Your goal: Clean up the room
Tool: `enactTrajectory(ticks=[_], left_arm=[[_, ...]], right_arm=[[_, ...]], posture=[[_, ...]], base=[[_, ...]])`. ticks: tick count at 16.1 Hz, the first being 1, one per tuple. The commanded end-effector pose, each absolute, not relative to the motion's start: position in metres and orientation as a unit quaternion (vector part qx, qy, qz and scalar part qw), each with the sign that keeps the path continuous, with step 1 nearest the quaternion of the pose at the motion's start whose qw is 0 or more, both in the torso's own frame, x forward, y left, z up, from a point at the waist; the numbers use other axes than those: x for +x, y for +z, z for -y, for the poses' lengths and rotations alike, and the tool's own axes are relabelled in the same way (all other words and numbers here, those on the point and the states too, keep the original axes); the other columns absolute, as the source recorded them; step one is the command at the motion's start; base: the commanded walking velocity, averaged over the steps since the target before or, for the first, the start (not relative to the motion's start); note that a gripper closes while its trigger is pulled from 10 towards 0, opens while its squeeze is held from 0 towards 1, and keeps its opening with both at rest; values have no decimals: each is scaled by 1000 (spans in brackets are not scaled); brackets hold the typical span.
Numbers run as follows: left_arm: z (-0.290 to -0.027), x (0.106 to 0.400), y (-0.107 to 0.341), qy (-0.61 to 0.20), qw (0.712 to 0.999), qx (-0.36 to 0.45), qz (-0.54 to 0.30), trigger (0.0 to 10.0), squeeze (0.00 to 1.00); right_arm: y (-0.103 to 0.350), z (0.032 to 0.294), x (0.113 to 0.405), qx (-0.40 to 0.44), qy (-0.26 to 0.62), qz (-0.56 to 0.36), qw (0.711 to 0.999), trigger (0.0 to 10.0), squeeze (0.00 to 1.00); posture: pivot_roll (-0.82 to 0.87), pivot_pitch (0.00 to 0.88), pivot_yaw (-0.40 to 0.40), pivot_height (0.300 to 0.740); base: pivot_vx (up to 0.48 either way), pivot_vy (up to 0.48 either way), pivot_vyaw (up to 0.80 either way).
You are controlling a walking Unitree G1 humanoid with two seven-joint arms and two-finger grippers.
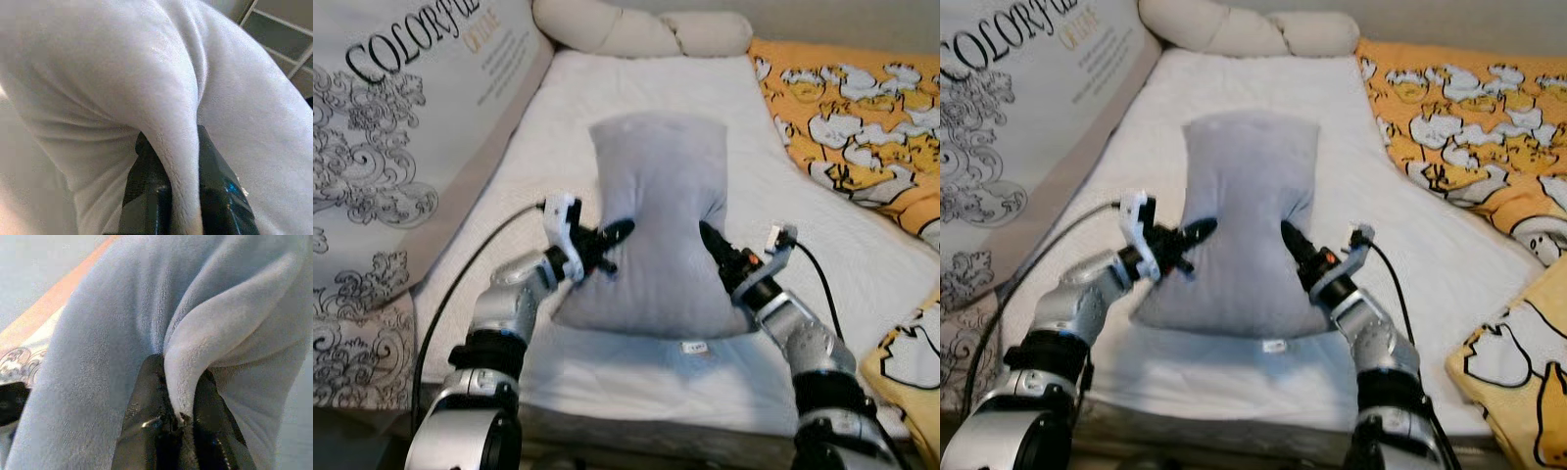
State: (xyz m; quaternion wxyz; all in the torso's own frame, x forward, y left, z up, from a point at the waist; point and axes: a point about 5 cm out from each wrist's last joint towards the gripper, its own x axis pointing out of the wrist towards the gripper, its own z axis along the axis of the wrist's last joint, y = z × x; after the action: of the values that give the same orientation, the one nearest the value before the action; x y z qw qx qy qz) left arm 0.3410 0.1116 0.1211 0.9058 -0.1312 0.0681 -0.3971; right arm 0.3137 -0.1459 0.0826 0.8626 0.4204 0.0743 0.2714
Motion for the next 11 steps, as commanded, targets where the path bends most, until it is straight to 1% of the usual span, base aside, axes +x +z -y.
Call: enactTrajectory(ticks=[1,2,4,6,7,8,9,10,11], left_arm=[[-99,340,128,-414,901,-116,-55,0,0],[-99,340,129,-406,905,-117,-57,0,0],[-100,340,129,-401,908,-103,-56,0,0],[-100,338,126,-393,913,-88,-61,0,0],[-100,337,124,-384,919,-68,-63,0,0],[-100,336,124,-375,925,-31,-58,0,0],[-100,335,124,-366,929,-9,-58,10000,0],[-101,336,124,-352,934,14,-59,10000,0],[-102,336,126,-344,937,16,-51,10000,0]], right_arm=[[94,134,317,405,293,-62,864,0,0],[94,134,317,402,281,-59,870,0,0],[94,133,317,401,277,-60,871,0,0],[96,132,316,378,272,-67,883,0,0],[95,132,317,343,259,-74,900,0,0],[94,134,318,307,230,-77,920,7294,0],[93,135,319,293,214,-81,928,10000,0],[92,136,318,272,200,-85,937,10000,0],[92,135,317,265,196,-87,940,10000,0]], posture=[[41,0,1,740],[38,0,5,740],[37,0,6,740],[35,0,7,740],[40,0,0,740],[44,0,-5,740],[46,0,-9,740],[46,0,-10,740],[45,0,-9,740]], base=[[0,0,0],[0,0,0],[0,0,0],[0,0,0],[0,0,0],[0,0,0],[0,0,0],[0,0,0],[0,0,0]])
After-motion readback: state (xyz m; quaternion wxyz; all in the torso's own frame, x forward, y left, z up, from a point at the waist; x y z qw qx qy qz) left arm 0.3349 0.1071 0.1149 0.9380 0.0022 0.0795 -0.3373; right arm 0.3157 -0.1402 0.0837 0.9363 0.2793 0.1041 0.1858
